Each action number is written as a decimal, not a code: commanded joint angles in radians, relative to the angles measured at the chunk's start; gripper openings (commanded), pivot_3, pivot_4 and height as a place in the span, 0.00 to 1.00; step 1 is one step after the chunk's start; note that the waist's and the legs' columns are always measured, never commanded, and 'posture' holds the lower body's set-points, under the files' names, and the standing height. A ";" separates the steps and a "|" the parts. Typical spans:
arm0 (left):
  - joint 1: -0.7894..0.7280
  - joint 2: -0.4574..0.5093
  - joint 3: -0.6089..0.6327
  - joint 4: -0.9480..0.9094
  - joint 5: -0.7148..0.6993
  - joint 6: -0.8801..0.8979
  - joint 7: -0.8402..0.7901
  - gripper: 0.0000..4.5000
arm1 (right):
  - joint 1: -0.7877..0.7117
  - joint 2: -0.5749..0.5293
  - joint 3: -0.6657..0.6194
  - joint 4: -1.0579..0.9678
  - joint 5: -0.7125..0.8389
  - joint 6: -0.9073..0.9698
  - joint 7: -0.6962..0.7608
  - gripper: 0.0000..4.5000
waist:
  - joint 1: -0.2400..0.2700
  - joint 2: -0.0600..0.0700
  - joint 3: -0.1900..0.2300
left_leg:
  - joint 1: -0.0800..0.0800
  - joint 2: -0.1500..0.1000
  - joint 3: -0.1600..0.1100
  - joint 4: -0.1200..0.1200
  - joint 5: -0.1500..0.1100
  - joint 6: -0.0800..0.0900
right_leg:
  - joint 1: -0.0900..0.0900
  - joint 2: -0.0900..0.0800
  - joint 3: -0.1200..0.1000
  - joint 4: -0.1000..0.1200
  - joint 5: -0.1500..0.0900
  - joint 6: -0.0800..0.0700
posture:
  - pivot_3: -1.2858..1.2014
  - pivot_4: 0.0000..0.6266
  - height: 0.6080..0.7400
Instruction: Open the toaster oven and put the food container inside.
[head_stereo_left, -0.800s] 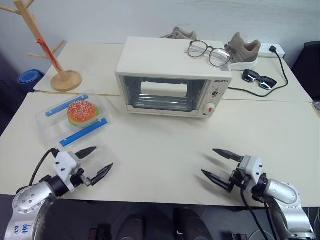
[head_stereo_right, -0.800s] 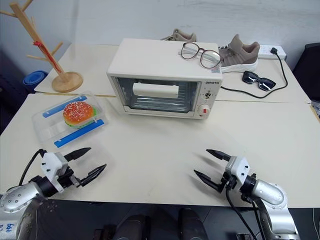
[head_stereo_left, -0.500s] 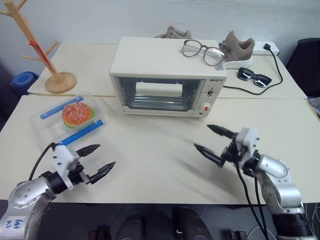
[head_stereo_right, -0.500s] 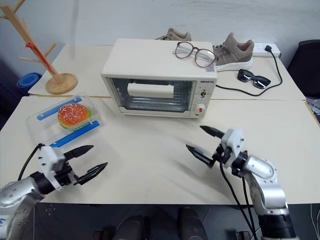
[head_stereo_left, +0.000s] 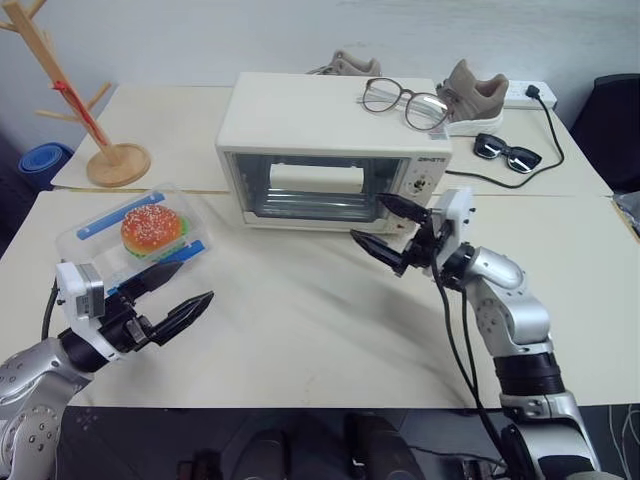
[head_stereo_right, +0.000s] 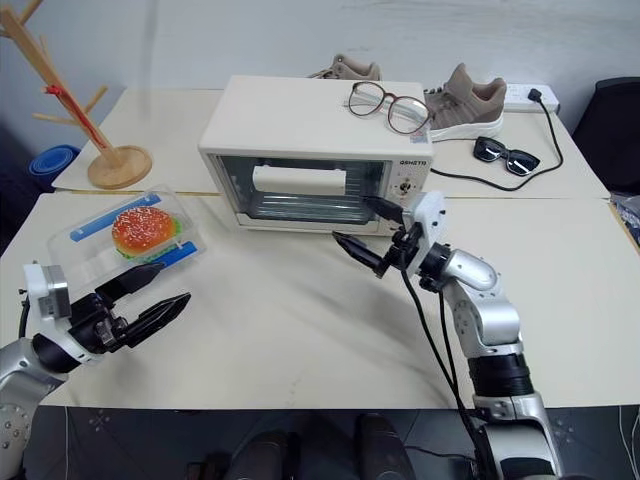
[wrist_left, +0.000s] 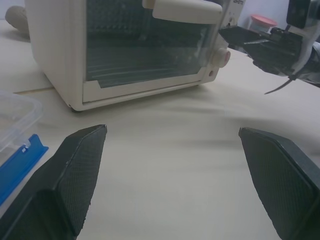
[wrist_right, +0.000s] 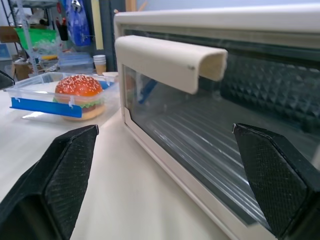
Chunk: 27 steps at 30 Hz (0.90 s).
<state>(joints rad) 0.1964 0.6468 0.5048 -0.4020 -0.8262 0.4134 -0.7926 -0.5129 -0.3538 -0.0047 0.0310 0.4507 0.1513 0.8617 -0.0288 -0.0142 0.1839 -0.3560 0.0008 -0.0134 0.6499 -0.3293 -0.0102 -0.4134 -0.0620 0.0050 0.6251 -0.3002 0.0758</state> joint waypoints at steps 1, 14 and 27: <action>0.009 -0.009 0.021 -0.034 -0.006 -0.023 -0.006 1.00 | -0.036 0.027 0.010 -0.013 0.002 -0.027 0.010 0.99 | 0.000 0.000 0.000 | 0.000 0.000 0.000 0.000 0.000 0.000 | 0.000 0.000 0.000 0.000 0.000 0.000 | 0.52 0.24 1.00; -0.065 0.010 0.040 0.067 -0.028 0.009 0.011 0.86 | 0.072 -0.088 0.130 -0.183 -0.058 -0.103 0.220 1.00 | 0.001 0.000 0.000 | -0.001 0.000 0.000 -0.001 0.000 0.000 | -0.001 0.000 0.000 -0.002 0.000 0.000 | 0.52 0.24 1.00; -0.597 -0.039 -0.172 0.415 0.179 -0.079 0.062 0.01 | 0.134 -0.130 0.135 -0.166 -0.102 -0.185 0.252 1.00 | 0.000 0.000 0.000 | -0.001 -0.001 0.000 0.001 0.002 -0.004 | -0.001 0.001 -0.001 0.002 0.001 0.001 | 0.52 0.24 1.00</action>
<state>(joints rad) -0.3921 0.6105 0.3436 -0.0031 -0.6718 0.3641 -0.7238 -0.3791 -0.4793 0.1302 -0.0949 0.3403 -0.0063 1.1010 -0.0291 -0.0142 0.1840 -0.3570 -0.0004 -0.0121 0.6509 -0.3257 -0.0166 -0.4141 -0.0606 0.0048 0.6276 -0.2995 0.0772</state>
